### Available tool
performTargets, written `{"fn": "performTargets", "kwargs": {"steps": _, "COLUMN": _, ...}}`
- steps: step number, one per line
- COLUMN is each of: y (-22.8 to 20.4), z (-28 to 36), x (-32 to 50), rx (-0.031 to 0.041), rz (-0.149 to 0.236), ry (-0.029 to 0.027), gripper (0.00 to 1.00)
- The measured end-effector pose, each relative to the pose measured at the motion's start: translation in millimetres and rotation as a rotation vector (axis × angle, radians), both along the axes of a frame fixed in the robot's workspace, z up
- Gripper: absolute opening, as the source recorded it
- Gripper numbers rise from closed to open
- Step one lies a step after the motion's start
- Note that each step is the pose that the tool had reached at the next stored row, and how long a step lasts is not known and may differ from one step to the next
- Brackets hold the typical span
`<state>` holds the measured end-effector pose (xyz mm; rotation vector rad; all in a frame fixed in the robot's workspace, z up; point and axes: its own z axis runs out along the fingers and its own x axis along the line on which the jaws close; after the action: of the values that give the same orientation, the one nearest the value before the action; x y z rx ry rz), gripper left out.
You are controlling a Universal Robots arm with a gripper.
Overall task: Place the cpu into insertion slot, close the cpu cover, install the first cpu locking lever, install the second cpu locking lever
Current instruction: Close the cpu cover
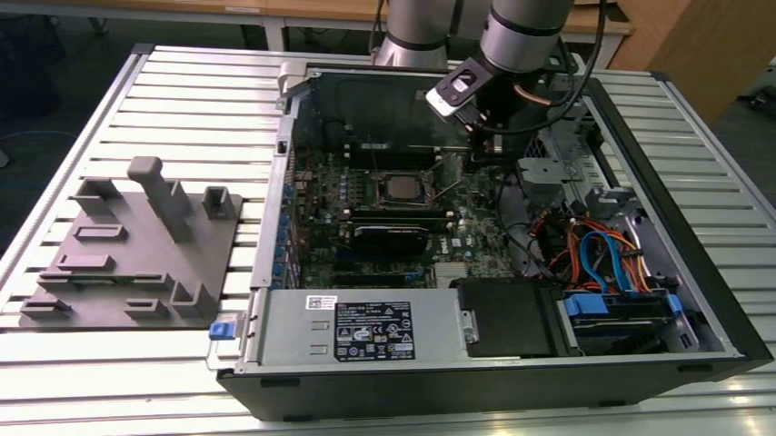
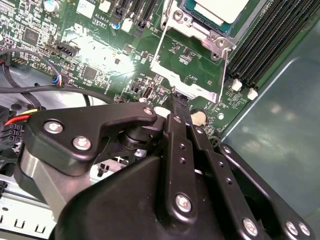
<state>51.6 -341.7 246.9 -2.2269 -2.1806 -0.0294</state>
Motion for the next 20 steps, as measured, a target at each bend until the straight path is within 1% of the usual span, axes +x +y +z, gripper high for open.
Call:
{"fn": "performTargets", "kwargs": {"steps": 10, "y": 0.0, "z": 0.0, "x": -1.7, "rx": 0.0001, "rz": 0.0, "ry": 0.0, "gripper": 0.11}}
{"fn": "performTargets", "kwargs": {"steps": 12, "y": 0.0, "z": 0.0, "x": -11.2, "rx": 0.0, "rz": 0.0, "ry": 0.0, "gripper": 0.11}}
{"fn": "performTargets", "kwargs": {"steps": 20, "y": 0.0, "z": -0.1, "x": -12.7, "rx": 0.0, "rz": 0.0, "ry": 0.0, "gripper": 0.11}}
